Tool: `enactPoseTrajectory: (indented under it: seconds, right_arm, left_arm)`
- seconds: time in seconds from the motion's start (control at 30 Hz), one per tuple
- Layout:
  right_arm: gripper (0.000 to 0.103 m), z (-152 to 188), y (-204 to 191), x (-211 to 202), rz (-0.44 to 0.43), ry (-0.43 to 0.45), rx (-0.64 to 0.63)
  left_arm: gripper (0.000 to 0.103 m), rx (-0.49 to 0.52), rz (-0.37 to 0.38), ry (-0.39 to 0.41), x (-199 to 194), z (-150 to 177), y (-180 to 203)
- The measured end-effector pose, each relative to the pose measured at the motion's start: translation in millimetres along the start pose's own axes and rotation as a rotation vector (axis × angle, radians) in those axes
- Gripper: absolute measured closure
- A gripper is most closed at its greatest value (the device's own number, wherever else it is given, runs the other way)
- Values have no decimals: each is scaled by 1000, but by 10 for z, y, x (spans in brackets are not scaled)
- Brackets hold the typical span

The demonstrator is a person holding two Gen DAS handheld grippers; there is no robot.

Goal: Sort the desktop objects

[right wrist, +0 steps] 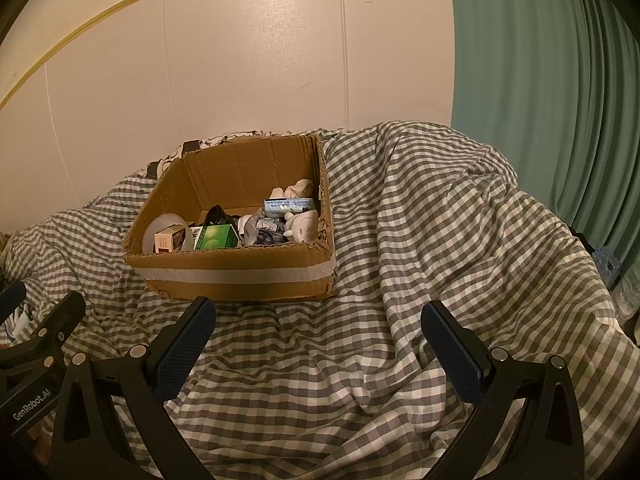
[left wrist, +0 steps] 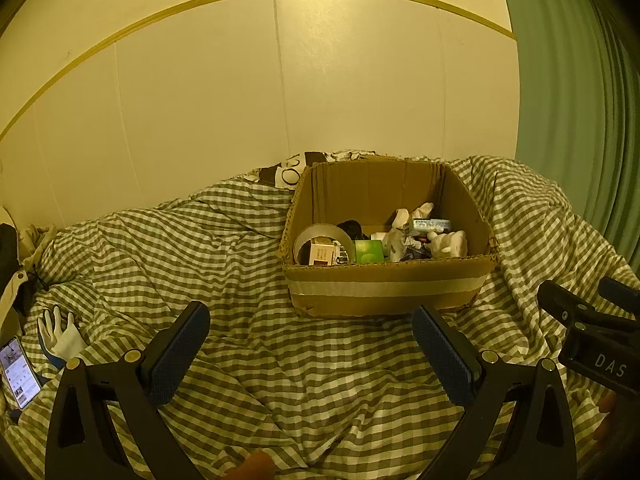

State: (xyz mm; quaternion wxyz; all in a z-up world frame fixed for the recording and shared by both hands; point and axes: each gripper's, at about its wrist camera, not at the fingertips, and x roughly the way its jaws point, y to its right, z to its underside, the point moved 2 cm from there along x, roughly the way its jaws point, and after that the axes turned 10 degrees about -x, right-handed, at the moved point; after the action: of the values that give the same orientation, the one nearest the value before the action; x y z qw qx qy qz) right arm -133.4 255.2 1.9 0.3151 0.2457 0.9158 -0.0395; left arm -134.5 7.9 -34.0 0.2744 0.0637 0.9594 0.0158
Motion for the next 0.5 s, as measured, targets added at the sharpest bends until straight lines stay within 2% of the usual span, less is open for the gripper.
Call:
enactPoseTrajectory:
  seconds: [0.5]
  right_arm:
    - [0, 5, 5, 17, -2, -5, -6]
  left_arm:
    - [0, 17, -2, -3, 0, 12, 18]
